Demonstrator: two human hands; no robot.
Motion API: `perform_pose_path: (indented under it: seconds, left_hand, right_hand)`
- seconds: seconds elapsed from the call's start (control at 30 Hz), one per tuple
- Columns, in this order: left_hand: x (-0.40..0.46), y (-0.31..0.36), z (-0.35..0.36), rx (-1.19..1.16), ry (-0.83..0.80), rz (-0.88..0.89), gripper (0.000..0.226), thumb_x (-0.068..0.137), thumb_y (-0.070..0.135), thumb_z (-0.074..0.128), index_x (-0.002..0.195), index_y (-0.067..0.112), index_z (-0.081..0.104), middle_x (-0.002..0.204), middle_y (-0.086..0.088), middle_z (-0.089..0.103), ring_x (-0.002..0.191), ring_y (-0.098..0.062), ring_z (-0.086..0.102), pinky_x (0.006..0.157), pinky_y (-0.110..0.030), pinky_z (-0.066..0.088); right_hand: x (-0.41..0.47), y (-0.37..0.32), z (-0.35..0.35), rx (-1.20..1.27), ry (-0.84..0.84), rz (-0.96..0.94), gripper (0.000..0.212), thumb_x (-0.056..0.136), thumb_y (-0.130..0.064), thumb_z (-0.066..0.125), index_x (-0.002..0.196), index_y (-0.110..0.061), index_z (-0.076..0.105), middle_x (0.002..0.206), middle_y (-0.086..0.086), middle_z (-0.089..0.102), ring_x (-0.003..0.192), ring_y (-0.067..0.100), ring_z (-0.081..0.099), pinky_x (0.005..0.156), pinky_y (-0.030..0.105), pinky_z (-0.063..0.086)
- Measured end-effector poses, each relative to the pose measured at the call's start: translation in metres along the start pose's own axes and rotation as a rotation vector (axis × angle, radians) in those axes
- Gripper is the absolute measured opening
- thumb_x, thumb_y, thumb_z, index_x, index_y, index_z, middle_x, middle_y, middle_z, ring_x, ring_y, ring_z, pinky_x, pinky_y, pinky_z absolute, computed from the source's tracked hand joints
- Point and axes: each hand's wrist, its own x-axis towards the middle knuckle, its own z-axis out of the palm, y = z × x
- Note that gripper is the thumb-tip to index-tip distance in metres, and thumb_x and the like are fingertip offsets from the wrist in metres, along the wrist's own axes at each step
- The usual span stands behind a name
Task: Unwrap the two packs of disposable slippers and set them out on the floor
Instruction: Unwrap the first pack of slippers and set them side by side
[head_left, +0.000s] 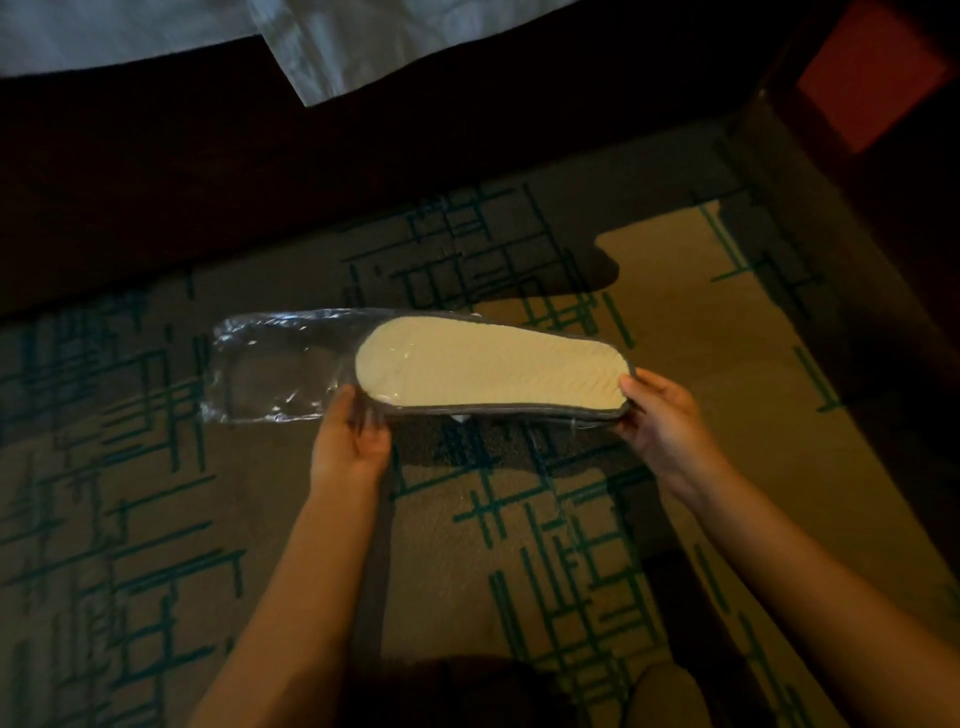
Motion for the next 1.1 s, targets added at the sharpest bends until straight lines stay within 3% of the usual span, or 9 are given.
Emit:
perform_pose_path:
  seconds: [0.1,0.13,0.2,0.33,0.5,0.63,0.7,0.83,1.1]
  left_hand:
    - [0.007,0.015,-0.017,0.029,-0.078,-0.023,0.032,0.089,0.017,0.053,0.120,0.008,0.055,0.087,0.014,0.056,0.077,0.011,0.060,0.070,-0.001,0.048]
    - [0.009,0.016,-0.021,0.025,-0.060,-0.021,0.032,0.090,0.017,0.053,0.120,0.008,0.055,0.089,0.011,0.058,0.075,0.008,0.062,0.065,-0.002,0.049]
    - [0.015,0.018,-0.033,0.256,0.029,0.158,0.027,0.087,0.012,0.057,0.114,0.008,0.058,0.096,0.000,0.065,0.077,-0.003,0.065,0.059,-0.011,0.056]
    - [0.008,0.012,-0.045,0.556,0.041,0.101,0.013,0.086,0.008,0.058,0.099,0.008,0.062,0.088,-0.005,0.069,0.075,-0.010,0.068,0.055,-0.018,0.058]
    - [-0.003,0.021,-0.061,0.897,0.122,0.241,0.017,0.087,0.025,0.055,0.101,0.016,0.060,0.112,-0.014,0.063,0.099,-0.027,0.063,0.089,-0.043,0.051]
    - [-0.023,0.024,-0.072,1.272,0.501,0.748,0.072,0.084,0.030,0.057,0.144,0.018,0.019,0.153,-0.015,0.012,0.140,-0.034,0.018,0.114,-0.056,0.021]
    - [-0.030,0.014,-0.076,1.561,0.403,0.914,0.068,0.084,0.030,0.058,0.142,0.021,0.025,0.153,-0.012,0.013,0.141,-0.031,0.013,0.116,-0.056,0.012]
    - [-0.014,-0.006,-0.095,2.068,0.153,0.743,0.064,0.086,0.053,0.044,0.141,0.026,0.027,0.151,-0.011,0.017,0.140,-0.032,0.015,0.115,-0.058,0.012]
    - [0.008,0.030,-0.114,2.182,0.137,0.672,0.070,0.079,0.061,0.032,0.139,0.025,0.030,0.148,-0.011,0.027,0.135,-0.036,0.027,0.109,-0.060,0.026]
  right_hand:
    - [0.003,-0.001,-0.013,0.100,0.043,-0.004,0.025,0.050,-0.027,0.081,0.072,-0.016,0.075,0.069,-0.003,0.075,0.065,0.006,0.071,0.056,0.019,0.057]
    - [0.003,-0.001,-0.013,0.143,0.060,-0.002,0.005,0.064,-0.020,0.074,0.067,-0.016,0.075,0.065,-0.004,0.074,0.061,0.005,0.070,0.053,0.018,0.056]
    - [0.006,0.003,-0.010,0.180,0.114,0.018,0.024,0.089,-0.009,0.052,0.073,-0.017,0.068,0.060,-0.005,0.072,0.056,0.004,0.068,0.050,0.016,0.055]
    - [0.012,0.009,0.006,0.206,0.106,0.047,0.019,0.095,-0.008,0.044,0.085,-0.015,0.059,0.062,-0.005,0.073,0.058,0.005,0.069,0.052,0.017,0.055]
    - [0.020,0.015,0.020,0.197,0.026,0.069,0.019,0.095,-0.009,0.043,0.090,-0.015,0.061,0.067,-0.005,0.074,0.062,0.005,0.070,0.053,0.017,0.056]
    - [0.026,0.019,0.026,0.208,0.018,0.087,0.020,0.094,-0.008,0.043,0.088,-0.015,0.061,0.066,-0.004,0.074,0.061,0.005,0.070,0.051,0.017,0.055]
    - [0.028,0.020,0.029,0.206,0.017,0.086,0.022,0.094,-0.008,0.043,0.087,-0.015,0.062,0.067,-0.004,0.074,0.061,0.006,0.070,0.051,0.017,0.055]
    - [0.029,0.022,0.031,0.198,-0.011,0.100,0.026,0.094,-0.008,0.043,0.083,-0.015,0.065,0.067,-0.003,0.074,0.061,0.007,0.070,0.052,0.018,0.056]
    - [0.027,0.022,0.025,0.147,-0.057,0.114,0.022,0.094,-0.007,0.042,0.089,-0.014,0.062,0.071,-0.004,0.075,0.065,0.006,0.071,0.053,0.017,0.056]
